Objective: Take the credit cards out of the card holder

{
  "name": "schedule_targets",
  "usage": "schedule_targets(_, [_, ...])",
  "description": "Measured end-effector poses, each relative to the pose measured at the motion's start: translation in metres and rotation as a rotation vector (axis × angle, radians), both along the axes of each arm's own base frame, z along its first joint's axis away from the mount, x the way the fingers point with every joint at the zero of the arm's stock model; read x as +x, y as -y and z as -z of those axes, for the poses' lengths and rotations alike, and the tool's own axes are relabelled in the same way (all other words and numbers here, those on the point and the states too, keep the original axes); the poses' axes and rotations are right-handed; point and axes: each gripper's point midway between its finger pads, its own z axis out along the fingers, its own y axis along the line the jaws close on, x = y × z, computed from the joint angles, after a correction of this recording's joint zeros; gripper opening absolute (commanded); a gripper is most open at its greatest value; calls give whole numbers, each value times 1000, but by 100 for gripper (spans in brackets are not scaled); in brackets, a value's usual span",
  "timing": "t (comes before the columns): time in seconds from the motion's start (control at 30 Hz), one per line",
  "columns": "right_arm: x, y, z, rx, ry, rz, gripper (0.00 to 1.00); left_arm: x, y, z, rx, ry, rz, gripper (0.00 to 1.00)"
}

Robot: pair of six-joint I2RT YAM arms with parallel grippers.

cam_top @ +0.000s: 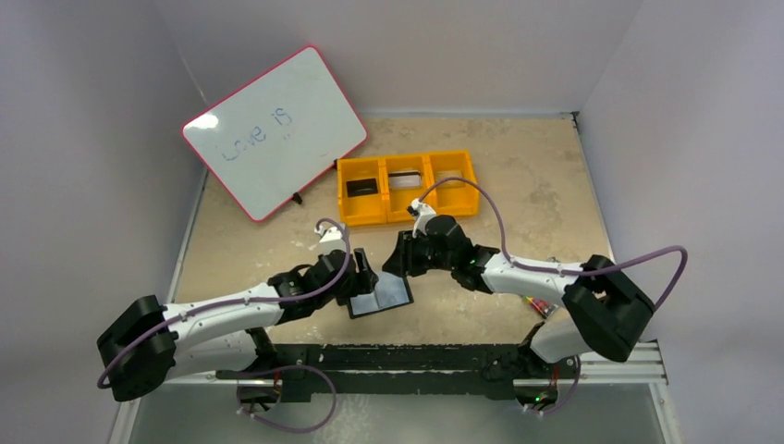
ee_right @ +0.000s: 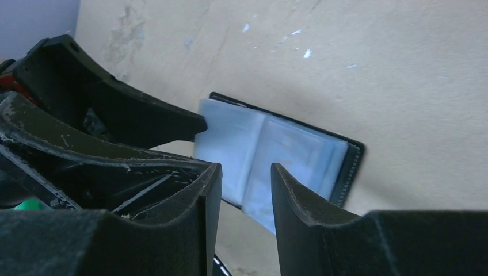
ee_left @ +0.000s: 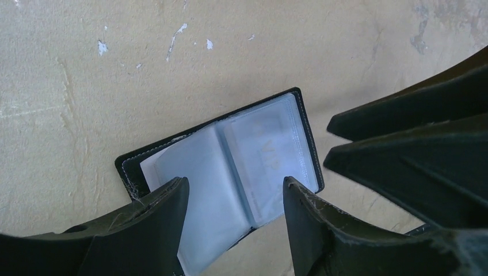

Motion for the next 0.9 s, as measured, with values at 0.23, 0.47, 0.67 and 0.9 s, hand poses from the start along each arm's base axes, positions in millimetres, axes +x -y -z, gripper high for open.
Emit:
schedule_targets(0.23, [-9, -11, 19, -5, -60, -14, 38, 0, 1, -5, -21, 6, -5, 59])
schedule_targets(0.47, [-14, -13, 29, -22, -86, -19, 37, -3, -4, -6, -19, 5, -4, 57])
schedule_targets(0.67, [-19, -10, 41, -64, -107, -16, 38, -11, -11, 7, 6, -21, 4, 54])
schedule_targets(0.9, [-21, -1, 50, -118, -119, 7, 39, -19, -16, 26, 47, -68, 18, 43])
